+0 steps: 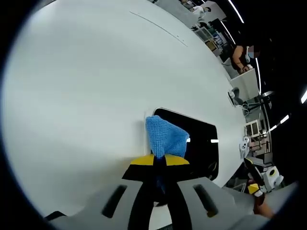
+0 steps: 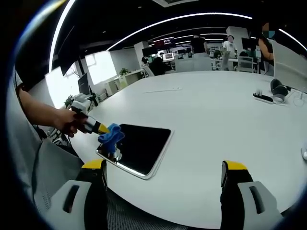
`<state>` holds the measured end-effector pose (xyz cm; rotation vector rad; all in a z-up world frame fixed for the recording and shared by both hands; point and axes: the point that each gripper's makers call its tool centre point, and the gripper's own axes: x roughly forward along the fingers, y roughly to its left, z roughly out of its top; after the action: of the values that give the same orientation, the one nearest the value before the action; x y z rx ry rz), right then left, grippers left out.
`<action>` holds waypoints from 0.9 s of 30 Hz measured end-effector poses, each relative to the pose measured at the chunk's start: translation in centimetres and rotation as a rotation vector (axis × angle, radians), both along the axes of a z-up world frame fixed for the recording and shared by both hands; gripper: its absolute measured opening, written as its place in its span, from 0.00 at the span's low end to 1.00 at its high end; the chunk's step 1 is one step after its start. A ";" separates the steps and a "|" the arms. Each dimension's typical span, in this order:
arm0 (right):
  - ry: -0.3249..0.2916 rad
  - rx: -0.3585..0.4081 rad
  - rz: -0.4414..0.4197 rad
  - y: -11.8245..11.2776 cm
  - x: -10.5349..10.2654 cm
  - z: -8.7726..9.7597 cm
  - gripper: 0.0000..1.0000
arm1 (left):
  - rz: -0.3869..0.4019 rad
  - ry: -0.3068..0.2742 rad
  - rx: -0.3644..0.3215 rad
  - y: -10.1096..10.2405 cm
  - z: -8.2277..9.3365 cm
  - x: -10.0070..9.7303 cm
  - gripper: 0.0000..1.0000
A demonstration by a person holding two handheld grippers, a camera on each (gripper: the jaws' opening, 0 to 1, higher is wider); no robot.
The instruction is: Wipe the mirror surface with the cleaning cloth until all visible marks leave the cleaned area.
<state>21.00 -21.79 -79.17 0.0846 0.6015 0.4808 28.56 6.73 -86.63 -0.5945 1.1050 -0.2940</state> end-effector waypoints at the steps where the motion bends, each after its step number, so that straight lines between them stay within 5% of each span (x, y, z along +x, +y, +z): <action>1: -0.001 0.000 0.000 0.0 0.0 0.0 0.99 | -0.003 0.001 -0.001 -0.1 0.0 -0.1 0.03; 27: -0.006 0.006 0.000 0.2 0.1 0.2 0.99 | -0.024 0.007 -0.007 -0.4 0.0 -2.0 0.03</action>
<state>21.13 -21.63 -78.95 0.0892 0.5946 0.4824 26.54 6.35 -86.64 -0.5890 1.1186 -0.3172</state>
